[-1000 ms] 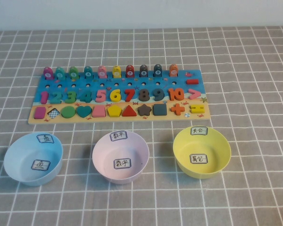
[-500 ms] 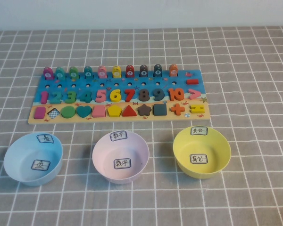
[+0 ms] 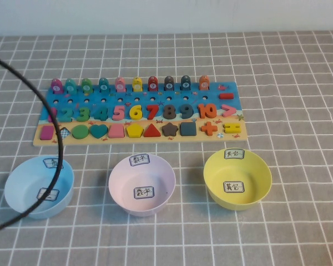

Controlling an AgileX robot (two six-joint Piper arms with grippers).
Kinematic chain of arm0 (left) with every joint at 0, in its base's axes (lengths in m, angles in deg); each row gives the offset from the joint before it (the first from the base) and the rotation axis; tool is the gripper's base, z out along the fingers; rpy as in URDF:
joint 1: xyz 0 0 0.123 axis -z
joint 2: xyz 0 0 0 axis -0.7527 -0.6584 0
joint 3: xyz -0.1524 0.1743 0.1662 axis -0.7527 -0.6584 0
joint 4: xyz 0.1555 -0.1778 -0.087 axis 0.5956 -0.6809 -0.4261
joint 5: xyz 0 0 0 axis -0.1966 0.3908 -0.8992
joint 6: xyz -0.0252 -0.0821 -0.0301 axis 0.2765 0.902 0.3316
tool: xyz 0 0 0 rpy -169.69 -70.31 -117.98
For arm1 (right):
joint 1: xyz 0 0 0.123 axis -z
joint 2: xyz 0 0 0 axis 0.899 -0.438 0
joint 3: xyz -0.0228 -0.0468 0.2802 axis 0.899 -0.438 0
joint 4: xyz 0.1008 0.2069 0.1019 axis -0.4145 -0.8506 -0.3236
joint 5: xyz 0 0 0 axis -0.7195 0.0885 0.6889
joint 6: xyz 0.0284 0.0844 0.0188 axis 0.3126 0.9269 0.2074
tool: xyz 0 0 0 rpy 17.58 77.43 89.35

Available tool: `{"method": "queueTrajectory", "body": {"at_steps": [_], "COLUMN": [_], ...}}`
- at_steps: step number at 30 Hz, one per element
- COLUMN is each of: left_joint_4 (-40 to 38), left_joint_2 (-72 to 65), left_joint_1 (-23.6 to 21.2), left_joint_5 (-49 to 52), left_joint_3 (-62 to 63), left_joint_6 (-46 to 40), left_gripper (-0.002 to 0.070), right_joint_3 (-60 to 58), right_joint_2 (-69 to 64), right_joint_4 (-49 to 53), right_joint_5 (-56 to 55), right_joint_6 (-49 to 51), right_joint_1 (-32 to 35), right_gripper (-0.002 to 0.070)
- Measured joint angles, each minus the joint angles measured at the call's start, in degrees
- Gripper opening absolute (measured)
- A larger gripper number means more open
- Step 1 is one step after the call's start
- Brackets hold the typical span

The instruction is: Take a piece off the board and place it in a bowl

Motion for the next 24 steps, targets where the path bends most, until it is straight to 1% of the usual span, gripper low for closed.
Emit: {"method": "queueTrajectory", "body": {"at_steps": [3, 5, 12, 15, 21, 24], "left_joint_4": [0.3, 0.8, 3.3, 4.8, 7.1, 9.1], "left_joint_2": [-8.1, -12.4, -24.6, -28.8, -37.3, -40.3], "left_joint_1": [0.0, 0.5, 6.6, 7.9, 8.2, 8.3], "left_joint_5": [3.5, 3.9, 4.4, 4.4, 4.4, 4.3], "left_joint_3": [6.2, 9.0, 13.3, 16.6, 26.0, 28.3], "left_joint_6": [-0.8, -1.0, -1.2, -1.2, -0.7, 0.5], "left_gripper": [-0.0006, -0.0006, -0.0006, -0.0006, -0.0006, -0.0006], "right_joint_3": [0.0, 0.0, 0.0, 0.0, 0.0, 0.0], "right_joint_2": [0.0, 0.0, 0.0, 0.0, 0.0, 0.0], "right_joint_4": [0.0, 0.0, 0.0, 0.0, 0.0, 0.0], "right_joint_5": [0.0, 0.0, 0.0, 0.0, 0.0, 0.0], "right_joint_6": [0.0, 0.0, 0.0, 0.0, 0.0, 0.0], "right_joint_1": [0.0, 0.0, 0.0, 0.0, 0.0, 0.0], "right_gripper": [-0.0019, -0.0019, -0.0019, -0.0019, -0.0019, -0.0019]}}
